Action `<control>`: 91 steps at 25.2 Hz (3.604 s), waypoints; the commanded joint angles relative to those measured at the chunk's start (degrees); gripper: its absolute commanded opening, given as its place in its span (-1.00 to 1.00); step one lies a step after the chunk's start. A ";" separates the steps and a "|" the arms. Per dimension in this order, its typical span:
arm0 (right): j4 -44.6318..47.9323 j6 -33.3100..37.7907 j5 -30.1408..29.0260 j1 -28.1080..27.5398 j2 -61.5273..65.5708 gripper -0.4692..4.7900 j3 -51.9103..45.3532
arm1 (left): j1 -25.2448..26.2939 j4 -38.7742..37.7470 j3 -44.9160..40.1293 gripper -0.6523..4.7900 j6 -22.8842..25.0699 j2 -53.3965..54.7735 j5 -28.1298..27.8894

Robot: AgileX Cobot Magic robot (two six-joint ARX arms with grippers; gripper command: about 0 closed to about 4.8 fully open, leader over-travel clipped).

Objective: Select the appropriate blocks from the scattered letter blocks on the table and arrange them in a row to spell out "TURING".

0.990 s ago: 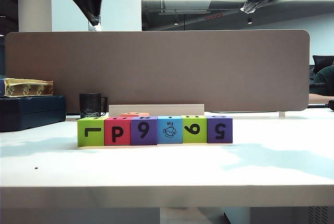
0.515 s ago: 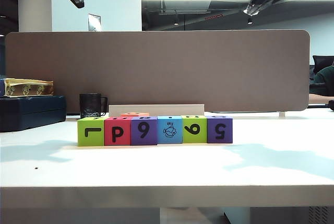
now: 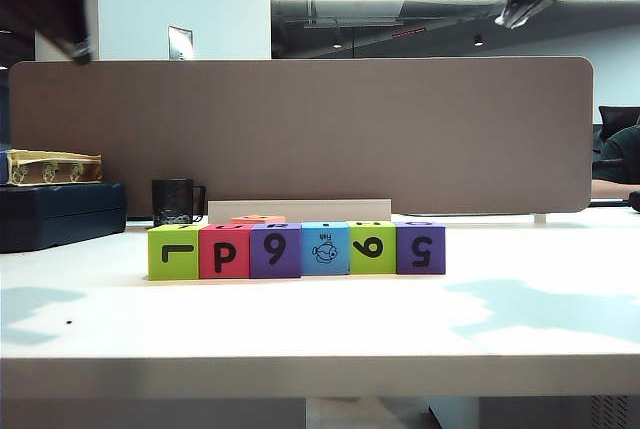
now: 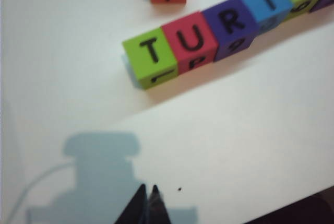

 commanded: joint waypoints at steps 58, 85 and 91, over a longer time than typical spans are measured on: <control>5.05 2.21 15.45 -0.28 -41.86 -0.82 -34.91 | -0.07 13.11 -35.34 -0.78 -12.57 -41.83 -7.85; 8.09 2.21 15.41 -0.26 -44.87 -0.82 -38.77 | -0.07 17.31 -41.11 -0.78 -14.62 -43.15 -6.01; 8.09 2.21 15.41 -0.26 -44.87 -0.82 -38.77 | -0.09 17.31 -41.11 -0.78 -14.62 -43.15 -6.01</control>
